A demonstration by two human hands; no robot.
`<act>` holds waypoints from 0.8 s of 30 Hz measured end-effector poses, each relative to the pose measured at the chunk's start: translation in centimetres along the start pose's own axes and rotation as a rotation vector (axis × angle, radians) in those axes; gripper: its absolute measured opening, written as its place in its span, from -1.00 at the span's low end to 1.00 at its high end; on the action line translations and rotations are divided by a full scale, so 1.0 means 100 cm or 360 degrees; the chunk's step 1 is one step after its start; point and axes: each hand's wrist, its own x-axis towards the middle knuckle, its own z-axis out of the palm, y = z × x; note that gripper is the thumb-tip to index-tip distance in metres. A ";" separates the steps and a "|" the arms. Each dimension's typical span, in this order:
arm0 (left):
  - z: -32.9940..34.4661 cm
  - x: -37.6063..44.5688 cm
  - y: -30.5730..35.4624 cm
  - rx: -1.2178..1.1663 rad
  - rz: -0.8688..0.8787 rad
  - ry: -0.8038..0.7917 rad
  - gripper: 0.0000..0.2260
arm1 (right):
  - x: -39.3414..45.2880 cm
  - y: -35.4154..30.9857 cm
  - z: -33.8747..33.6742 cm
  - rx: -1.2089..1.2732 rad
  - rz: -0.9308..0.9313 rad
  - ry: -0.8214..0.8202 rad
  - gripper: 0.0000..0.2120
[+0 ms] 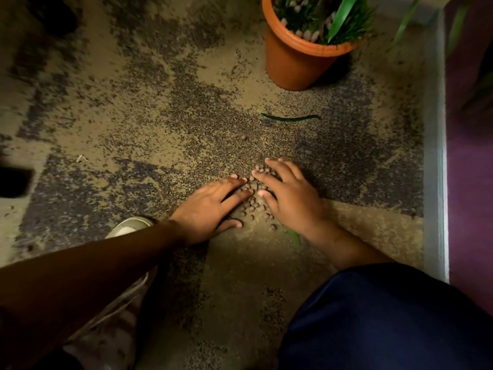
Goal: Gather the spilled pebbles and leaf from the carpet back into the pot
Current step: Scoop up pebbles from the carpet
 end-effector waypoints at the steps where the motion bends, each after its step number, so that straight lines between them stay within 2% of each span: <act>1: 0.000 0.001 0.003 0.0002 -0.0013 0.0036 -0.38 | 0.000 -0.005 -0.004 -0.0041 0.0016 -0.0027 -0.59; 6: -0.005 0.008 0.018 -0.0026 -0.0001 0.0134 -0.57 | 0.002 -0.010 -0.014 -0.0050 0.0018 -0.0081 -0.77; 9: -0.012 0.016 0.026 0.0014 -0.0003 0.0115 -0.67 | 0.005 -0.004 -0.017 0.0099 0.0057 -0.0092 -0.83; 12: -0.024 0.023 0.033 -0.0354 -0.0173 0.0019 -0.76 | 0.009 -0.002 -0.023 0.0253 0.0124 -0.0173 -0.83; 13: -0.026 0.026 0.034 -0.0360 -0.0185 0.0032 -0.78 | 0.011 0.000 -0.024 0.0279 0.0134 -0.0199 -0.83; 16: -0.030 0.028 0.038 -0.0340 -0.0135 0.0067 -0.76 | 0.015 0.004 -0.028 0.0299 0.0169 -0.0252 -0.85; 18: -0.033 0.029 0.043 -0.0307 -0.0130 -0.0073 -0.73 | 0.013 0.005 -0.030 0.0223 0.0133 -0.0269 -0.85; 19: -0.031 0.030 0.046 -0.0290 -0.0186 -0.0178 -0.66 | 0.012 0.004 -0.030 0.0159 0.0085 -0.0262 -0.83; 21: -0.024 0.029 0.050 -0.0112 -0.0183 -0.0202 -0.52 | 0.005 0.001 -0.027 0.0034 -0.0001 -0.0265 -0.75; 24: -0.021 0.032 0.051 -0.0078 -0.0219 -0.0200 -0.46 | -0.010 -0.001 -0.021 -0.0097 -0.0034 -0.0274 -0.63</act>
